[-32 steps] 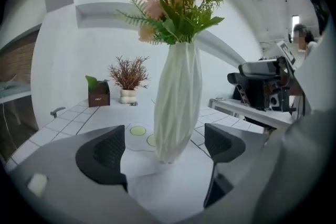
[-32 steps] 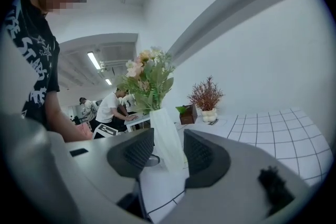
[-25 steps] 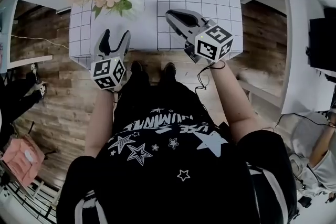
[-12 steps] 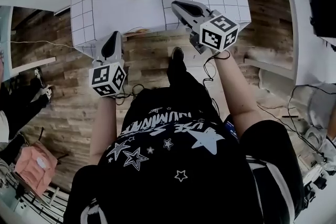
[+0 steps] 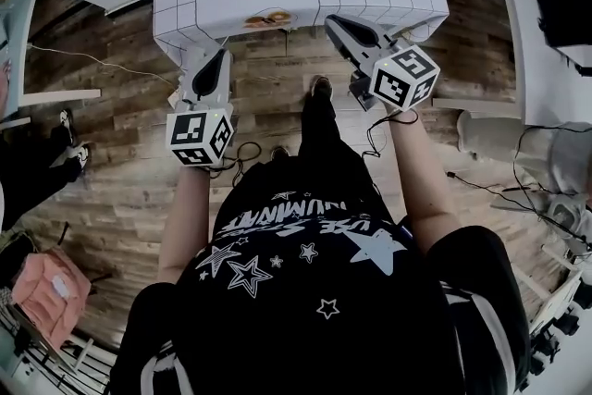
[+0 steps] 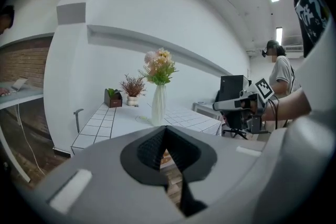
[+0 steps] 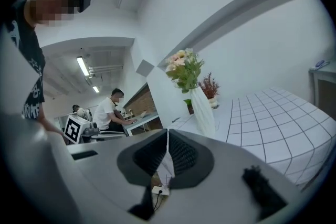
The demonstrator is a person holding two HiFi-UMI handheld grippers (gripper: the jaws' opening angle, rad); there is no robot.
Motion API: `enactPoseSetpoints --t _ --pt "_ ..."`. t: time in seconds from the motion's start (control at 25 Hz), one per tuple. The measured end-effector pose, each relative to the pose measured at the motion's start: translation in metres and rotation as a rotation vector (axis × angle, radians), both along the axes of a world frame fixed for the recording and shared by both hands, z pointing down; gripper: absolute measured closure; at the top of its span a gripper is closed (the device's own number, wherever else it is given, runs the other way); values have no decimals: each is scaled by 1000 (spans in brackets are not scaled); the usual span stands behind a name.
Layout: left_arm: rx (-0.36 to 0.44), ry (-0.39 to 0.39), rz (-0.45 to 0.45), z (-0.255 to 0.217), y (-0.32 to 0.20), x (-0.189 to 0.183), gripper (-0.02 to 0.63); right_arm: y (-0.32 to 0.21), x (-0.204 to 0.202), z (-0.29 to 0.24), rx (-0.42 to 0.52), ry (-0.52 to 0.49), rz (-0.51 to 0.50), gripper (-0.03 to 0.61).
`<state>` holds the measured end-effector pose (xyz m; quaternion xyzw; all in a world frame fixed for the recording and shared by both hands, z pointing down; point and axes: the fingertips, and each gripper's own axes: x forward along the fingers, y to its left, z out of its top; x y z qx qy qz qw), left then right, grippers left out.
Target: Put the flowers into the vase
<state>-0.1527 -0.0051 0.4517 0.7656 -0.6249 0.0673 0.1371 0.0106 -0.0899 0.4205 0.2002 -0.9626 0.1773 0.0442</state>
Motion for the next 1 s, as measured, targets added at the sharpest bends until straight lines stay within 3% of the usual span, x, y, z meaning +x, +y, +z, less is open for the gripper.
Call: enactPoseSetpoints --t 0.56,0.8,1.0 --pt "104 38 92 -24 76 32 606 118 22 -39 52 0 44 561" --pt "144 14 137 -34 91 48 606 143 32 -40 83 24 72 566" --pt "129 15 121 -31 95 51 606 148 34 -36 92 45 55 566"
